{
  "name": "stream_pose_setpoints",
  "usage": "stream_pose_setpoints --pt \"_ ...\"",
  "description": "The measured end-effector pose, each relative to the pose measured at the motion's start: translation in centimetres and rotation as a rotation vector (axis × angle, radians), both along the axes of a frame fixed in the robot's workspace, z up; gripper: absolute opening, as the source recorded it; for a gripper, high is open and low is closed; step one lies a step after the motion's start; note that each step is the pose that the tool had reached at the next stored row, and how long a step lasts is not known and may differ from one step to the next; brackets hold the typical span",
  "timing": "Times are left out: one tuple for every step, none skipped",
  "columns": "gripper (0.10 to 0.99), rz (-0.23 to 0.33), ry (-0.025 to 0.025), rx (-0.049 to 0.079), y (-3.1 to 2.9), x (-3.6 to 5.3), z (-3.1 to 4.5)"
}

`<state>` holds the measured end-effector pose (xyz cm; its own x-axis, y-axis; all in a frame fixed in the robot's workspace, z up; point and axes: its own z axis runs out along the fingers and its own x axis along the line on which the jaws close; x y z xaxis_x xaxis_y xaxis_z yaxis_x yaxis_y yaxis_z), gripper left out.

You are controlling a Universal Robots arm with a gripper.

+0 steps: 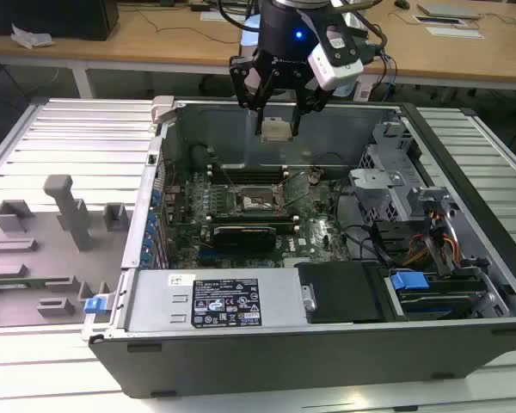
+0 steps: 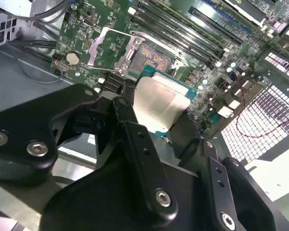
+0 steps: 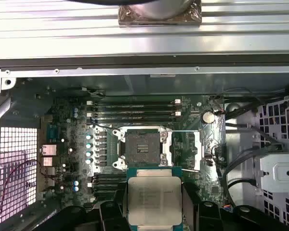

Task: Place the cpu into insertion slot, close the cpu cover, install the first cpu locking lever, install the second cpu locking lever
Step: 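Place the cpu into insertion slot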

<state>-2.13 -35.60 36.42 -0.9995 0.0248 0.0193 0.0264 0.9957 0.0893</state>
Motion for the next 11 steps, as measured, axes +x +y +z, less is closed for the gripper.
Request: stream_pose_setpoints --pt "0.541 0.0 0.0 0.0 0.0 0.0 0.0" --pt "0.541 0.0 0.0 0.0 0.0 0.0 0.0" --pt "0.541 0.0 0.0 0.0 0.0 0.0 0.0" --pt "0.541 0.0 0.0 0.0 0.0 0.0 0.0" --pt "0.541 0.0 0.0 0.0 0.0 0.0 0.0" --pt "0.541 0.0 0.0 0.0 0.0 0.0 0.0" --pt "0.541 0.0 0.0 0.0 0.0 0.0 0.0" --pt "0.541 0.0 -0.0004 0.0 0.0 0.0 -0.17" --pt "0.541 0.0 -0.0009 0.0 0.0 -0.01 -0.53" --pt "0.541 0.0 -0.0034 0.0 0.0 -0.07 -1.06" --pt "0.541 0.0 -0.004 0.0 0.0 -0.1 -1.29"
